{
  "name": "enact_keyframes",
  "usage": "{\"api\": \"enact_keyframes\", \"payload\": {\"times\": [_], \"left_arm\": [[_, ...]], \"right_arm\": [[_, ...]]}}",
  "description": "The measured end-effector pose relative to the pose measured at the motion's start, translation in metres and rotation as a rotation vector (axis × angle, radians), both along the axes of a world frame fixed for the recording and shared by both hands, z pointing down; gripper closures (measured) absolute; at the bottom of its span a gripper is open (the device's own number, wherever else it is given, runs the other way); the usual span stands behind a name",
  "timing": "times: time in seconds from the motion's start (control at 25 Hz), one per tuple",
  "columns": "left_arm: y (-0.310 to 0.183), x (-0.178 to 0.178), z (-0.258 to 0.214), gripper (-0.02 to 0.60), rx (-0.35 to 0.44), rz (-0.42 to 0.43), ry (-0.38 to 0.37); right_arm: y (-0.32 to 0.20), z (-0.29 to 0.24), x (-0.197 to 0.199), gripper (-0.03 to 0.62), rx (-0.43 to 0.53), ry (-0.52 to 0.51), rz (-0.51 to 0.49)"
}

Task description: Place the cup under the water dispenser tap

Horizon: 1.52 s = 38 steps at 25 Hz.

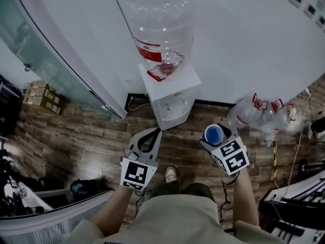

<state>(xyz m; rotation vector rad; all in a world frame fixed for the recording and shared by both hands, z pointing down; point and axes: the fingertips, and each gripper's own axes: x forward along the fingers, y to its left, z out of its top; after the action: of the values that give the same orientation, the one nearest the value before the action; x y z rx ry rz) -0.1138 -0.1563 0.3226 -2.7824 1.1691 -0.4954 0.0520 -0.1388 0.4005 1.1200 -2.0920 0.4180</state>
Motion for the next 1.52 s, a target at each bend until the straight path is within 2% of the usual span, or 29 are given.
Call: {"api": "enact_keyframes", "payload": {"times": [0.48, 1.04, 1.36, 1.52], "left_arm": [[-0.059, 0.017, 0.072, 0.574, -0.064, -0.025, 0.007], [-0.115, 0.056, 0.202, 0.574, -0.156, -0.101, 0.046], [-0.145, 0.056, 0.278, 0.574, -0.202, -0.137, 0.057], [-0.154, 0.058, 0.307, 0.574, -0.196, -0.133, 0.051]], "right_arm": [[-0.084, 0.096, 0.005, 0.217, -0.057, -0.013, 0.059], [-0.146, 0.248, 0.000, 0.216, -0.143, 0.003, 0.010], [-0.177, 0.339, -0.006, 0.215, -0.163, 0.017, -0.004], [-0.196, 0.373, -0.008, 0.215, -0.164, 0.022, -0.001]]}}
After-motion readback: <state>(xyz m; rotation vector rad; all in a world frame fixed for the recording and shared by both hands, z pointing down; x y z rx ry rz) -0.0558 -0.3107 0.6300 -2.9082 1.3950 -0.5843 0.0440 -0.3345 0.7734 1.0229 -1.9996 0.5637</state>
